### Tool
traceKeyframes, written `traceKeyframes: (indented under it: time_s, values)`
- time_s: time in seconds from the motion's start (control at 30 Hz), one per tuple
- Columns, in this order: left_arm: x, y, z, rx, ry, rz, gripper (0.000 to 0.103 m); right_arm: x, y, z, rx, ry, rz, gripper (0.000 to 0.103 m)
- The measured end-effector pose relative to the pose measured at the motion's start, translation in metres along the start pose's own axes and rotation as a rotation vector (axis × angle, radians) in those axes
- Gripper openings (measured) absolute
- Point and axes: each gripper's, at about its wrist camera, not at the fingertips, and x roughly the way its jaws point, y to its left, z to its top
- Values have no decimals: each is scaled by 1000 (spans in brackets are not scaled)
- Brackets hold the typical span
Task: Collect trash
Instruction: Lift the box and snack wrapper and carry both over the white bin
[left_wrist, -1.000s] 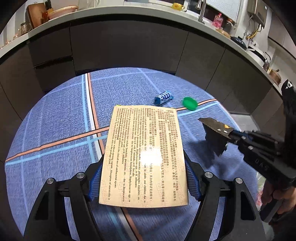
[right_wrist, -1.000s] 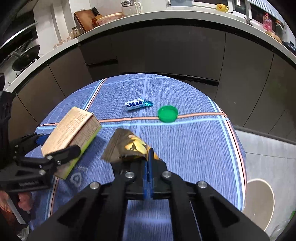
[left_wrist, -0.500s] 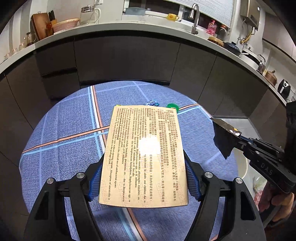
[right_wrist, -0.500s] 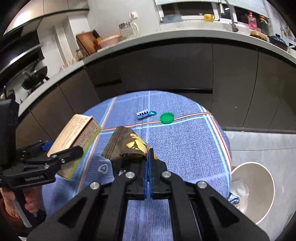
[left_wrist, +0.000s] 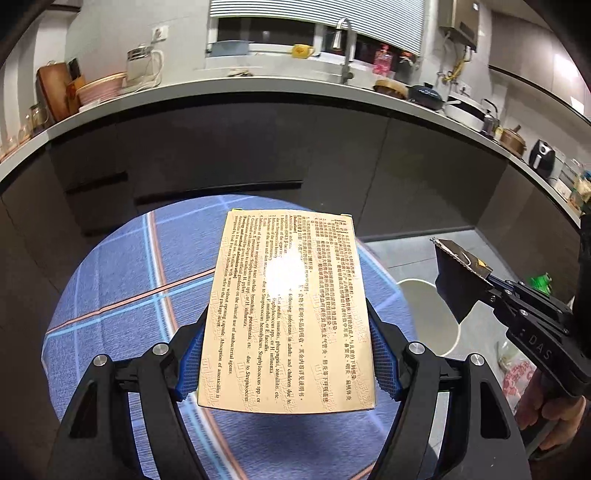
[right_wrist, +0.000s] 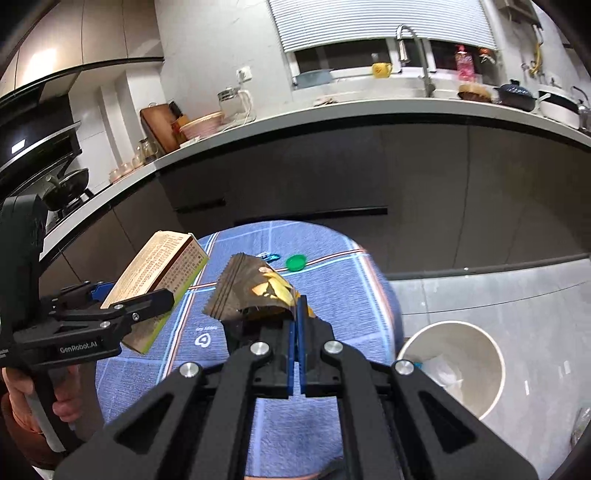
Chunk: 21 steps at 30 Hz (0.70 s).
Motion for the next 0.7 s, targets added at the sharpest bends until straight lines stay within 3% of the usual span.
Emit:
traceKeyframes:
  time_s: [0.7]
  values:
    - [27,-100,24,160,14,-129,69,-47,-89,-28,159,-46,-135,4]
